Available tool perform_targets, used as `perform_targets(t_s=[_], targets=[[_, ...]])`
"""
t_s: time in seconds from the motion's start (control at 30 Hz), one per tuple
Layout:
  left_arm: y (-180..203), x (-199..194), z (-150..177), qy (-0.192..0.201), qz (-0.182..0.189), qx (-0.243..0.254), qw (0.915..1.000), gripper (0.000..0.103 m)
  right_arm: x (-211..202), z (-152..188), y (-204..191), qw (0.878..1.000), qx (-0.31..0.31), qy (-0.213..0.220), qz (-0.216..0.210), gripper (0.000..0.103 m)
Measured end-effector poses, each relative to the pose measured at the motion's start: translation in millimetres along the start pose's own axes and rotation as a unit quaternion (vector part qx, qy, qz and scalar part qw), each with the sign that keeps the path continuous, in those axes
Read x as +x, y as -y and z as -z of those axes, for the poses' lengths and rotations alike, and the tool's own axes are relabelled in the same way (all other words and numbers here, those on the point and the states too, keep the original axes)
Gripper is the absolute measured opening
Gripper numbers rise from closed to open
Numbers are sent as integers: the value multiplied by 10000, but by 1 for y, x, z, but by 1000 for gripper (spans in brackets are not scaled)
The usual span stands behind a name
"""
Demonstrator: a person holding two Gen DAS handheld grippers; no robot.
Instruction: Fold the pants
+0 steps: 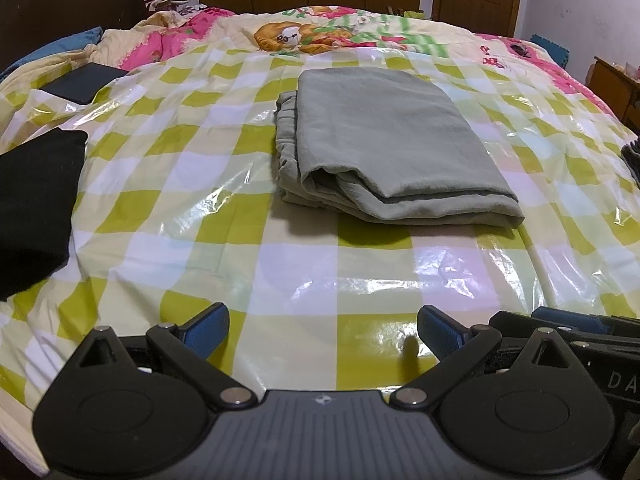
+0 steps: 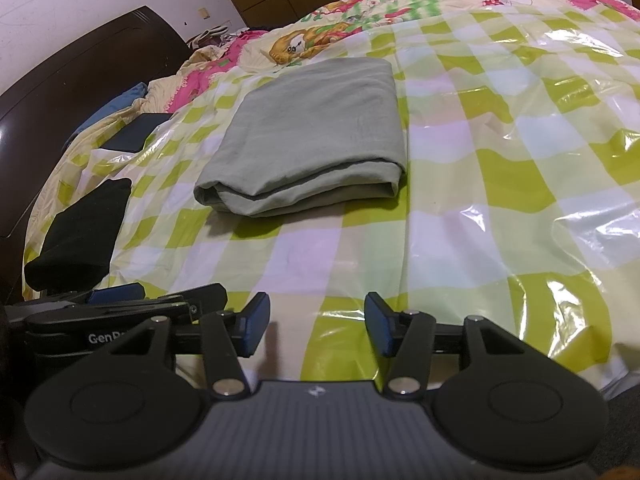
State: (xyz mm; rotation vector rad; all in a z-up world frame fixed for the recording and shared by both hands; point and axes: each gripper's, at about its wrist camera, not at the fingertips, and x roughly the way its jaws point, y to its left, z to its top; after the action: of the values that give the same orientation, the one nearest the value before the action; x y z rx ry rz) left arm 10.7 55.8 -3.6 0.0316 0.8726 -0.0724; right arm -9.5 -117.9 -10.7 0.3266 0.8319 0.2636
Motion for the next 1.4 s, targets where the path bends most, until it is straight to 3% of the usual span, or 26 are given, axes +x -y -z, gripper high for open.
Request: perform_targets(t_s=[1.07,1.4], targets=[[-1,0,1,-61,38,-38,10000,103,2,1,1,10000,-1,-42,-41,57],[-3,1,1,-72,11,-52,10000,103,4,1,1,9999,-11,-64,-110,62]])
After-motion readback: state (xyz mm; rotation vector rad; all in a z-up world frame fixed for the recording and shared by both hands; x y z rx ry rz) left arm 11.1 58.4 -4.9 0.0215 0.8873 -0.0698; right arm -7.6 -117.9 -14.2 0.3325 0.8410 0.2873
